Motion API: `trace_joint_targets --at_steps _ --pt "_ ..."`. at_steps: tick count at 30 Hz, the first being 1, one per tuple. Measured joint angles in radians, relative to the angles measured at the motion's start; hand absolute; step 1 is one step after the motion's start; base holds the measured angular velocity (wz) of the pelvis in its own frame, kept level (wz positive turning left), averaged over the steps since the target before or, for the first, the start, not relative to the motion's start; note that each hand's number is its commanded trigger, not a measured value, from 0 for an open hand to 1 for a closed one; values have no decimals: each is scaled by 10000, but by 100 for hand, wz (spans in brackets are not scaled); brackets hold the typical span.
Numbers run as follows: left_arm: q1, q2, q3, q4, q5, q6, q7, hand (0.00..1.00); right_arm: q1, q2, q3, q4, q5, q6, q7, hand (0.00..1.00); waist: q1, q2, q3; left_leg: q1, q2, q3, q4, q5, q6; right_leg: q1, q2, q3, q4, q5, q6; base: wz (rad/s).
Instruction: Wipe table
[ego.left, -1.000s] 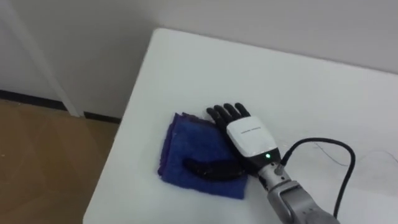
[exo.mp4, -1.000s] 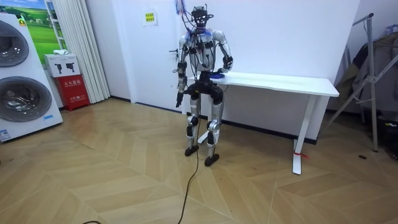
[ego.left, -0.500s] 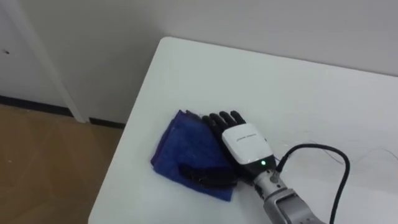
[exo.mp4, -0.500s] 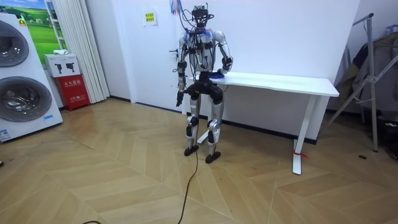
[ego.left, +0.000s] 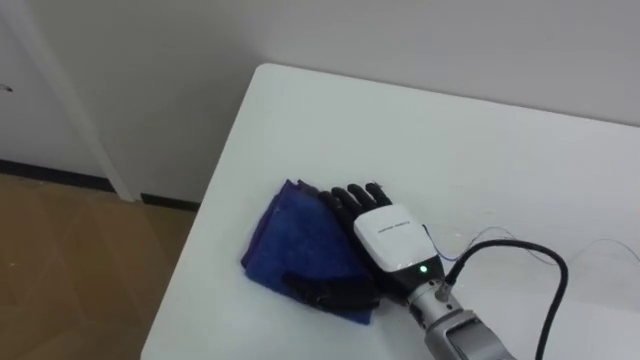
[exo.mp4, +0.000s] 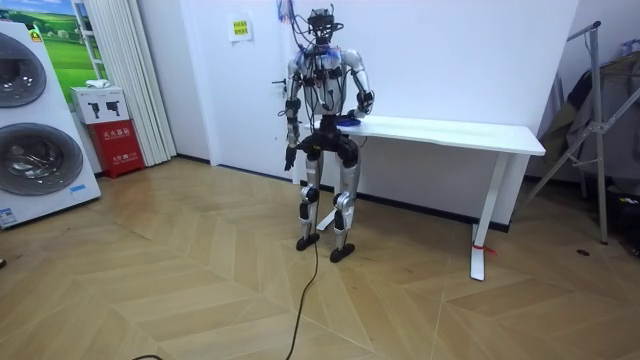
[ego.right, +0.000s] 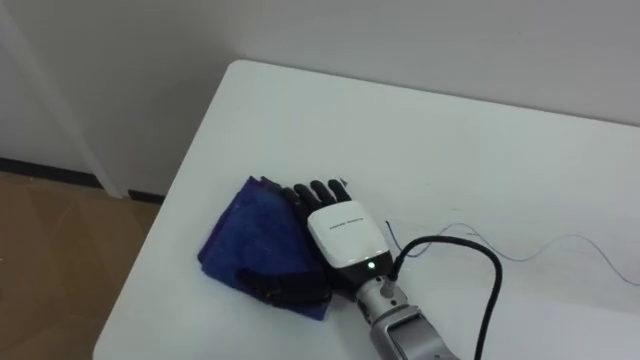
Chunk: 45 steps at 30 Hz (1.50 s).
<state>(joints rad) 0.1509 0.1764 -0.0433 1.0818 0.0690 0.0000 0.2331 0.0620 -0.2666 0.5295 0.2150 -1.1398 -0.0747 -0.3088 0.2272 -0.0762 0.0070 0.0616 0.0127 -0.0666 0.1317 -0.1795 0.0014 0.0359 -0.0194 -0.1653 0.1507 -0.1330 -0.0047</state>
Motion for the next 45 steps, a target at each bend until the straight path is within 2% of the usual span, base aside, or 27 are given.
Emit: trace_joint_targets --at_steps 7,8,10,19,23,27,31,37,42,45 --pt "-266 -99 0 139 -49 -115 -10 0 59 3 7 7 -130 -23 0 0 -21 -41 -44 25 12 50 -37 0 1 -5 6 -19 -2 0 0 -1" --pt "-346 -116 0 298 -232 -181 -10 0 158 12 11 68 -129 -29 1 59 -20 -47 -48 41 12 50 -38 1 2 12 6 -5 -3 0 0 0" --pt "-429 -118 1 488 -410 -245 -6 0 388 11 10 137 -119 -14 0 100 -20 -60 -54 66 12 51 -37 1 3 50 3 -9 -5 0 1 0" --pt "-428 -114 -7 740 -571 -267 282 0 480 215 -49 100 181 -25 -837 100 -53 -128 -10 170 4 106 -27 -62 5 192 -10 -34 -27 -10 13 -1" --pt "-69 -100 6 -9 -546 -257 407 0 752 220 -42 36 157 -254 -1433 100 -66 -136 -14 176 -59 100 -21 -68 27 283 -55 -32 -157 -7 43 2" --pt "11 -28 2 -62 -551 -254 437 0 790 220 -29 11 252 -561 -1646 100 -71 -128 -17 216 -78 86 34 -72 37 339 -82 -109 -159 -15 62 3" --pt "105 37 13 -25 -567 -214 562 0 727 207 -31 146 585 -603 -1680 100 -71 -100 -14 226 -70 30 23 -72 37 372 -86 -219 -158 -15 62 5" --pt "165 32 103 135 -556 36 544 0 446 202 -43 490 1139 -676 -1413 100 -66 -73 17 350 -67 -16 8 -95 56 540 -93 -289 -152 -18 67 2" --pt "272 26 116 154 -567 388 510 0 347 204 -55 620 1327 -659 -1240 100 -148 -104 9 386 -103 -128 55 -94 59 665 -118 -371 -169 -28 82 7" --pt "282 -1 116 154 -650 429 510 0 229 301 -52 795 1452 -660 -1192 100 -213 -79 20 381 -102 -173 82 -94 59 700 -118 -410 -165 -29 83 6"
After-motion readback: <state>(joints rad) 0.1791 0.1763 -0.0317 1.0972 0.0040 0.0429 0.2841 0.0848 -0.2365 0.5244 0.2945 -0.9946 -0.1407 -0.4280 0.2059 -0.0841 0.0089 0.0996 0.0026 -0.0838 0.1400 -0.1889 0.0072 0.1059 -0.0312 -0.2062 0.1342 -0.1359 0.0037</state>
